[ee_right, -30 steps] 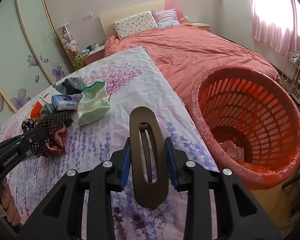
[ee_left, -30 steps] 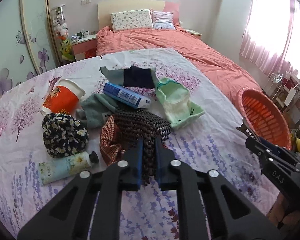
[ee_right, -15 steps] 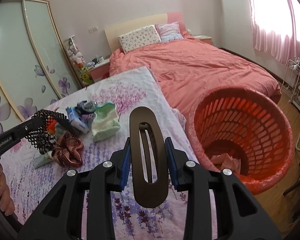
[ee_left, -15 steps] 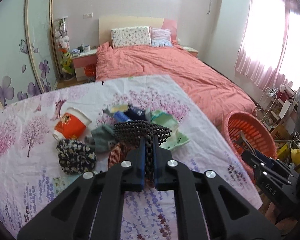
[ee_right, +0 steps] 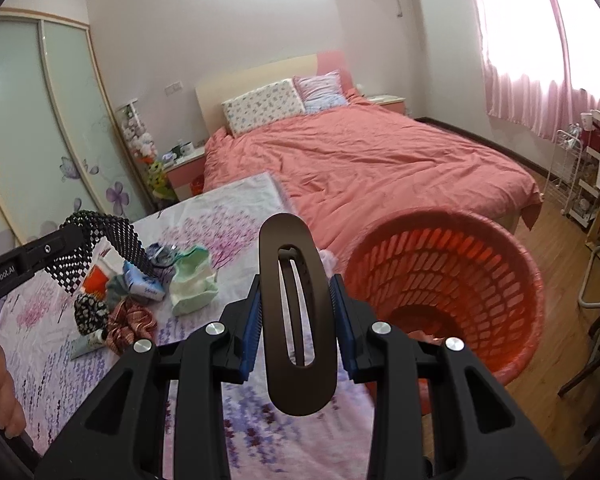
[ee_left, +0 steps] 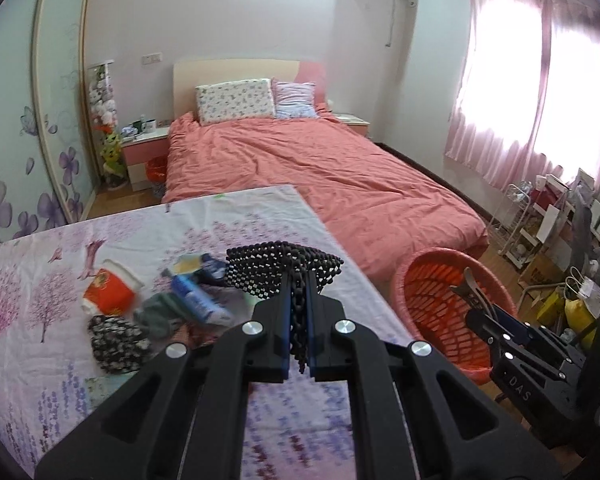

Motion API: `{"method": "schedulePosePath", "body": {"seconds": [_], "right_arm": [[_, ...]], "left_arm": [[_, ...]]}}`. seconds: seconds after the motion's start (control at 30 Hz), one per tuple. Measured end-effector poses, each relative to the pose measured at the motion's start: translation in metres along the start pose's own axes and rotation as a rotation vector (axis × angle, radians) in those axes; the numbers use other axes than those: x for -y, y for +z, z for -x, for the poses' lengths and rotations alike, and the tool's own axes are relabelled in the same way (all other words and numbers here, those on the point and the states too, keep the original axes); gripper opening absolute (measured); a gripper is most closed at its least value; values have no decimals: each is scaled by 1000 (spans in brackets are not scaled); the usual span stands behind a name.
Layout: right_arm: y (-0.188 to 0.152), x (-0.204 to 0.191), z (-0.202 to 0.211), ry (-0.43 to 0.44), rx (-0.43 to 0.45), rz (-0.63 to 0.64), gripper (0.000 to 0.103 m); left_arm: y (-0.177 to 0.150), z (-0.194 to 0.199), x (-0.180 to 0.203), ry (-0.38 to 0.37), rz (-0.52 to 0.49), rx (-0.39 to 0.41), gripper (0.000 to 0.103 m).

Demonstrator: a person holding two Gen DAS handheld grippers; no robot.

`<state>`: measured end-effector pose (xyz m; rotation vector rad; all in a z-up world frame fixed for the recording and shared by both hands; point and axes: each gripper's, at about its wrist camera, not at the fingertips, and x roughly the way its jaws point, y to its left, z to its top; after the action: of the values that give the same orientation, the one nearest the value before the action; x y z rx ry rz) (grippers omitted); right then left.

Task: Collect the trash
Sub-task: 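Carry clip and mesh net over the orange basket and open both grippers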

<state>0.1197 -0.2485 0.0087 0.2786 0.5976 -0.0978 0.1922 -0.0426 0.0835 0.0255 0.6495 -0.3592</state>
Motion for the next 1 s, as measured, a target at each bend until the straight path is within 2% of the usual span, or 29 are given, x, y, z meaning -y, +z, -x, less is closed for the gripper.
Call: {"method": "schedulePosePath", "body": {"seconds": [0.2,0.53,0.77,1.0], "right_arm": [[8,27,13,-55,53,-21,33],[16,81,10,-126,77,-101,33],[19,113,-1,-161,80,-151,33],[19,143,-15,-168,65,-202,33]], "left_arm": [[2,-10,30,-64,-19,-3,7],[5,-38,90,-181,-58,-19,7],[5,-71,139,-277,-86,-45,7],[-8,-111,174,-313,-123,-106,7]]}}
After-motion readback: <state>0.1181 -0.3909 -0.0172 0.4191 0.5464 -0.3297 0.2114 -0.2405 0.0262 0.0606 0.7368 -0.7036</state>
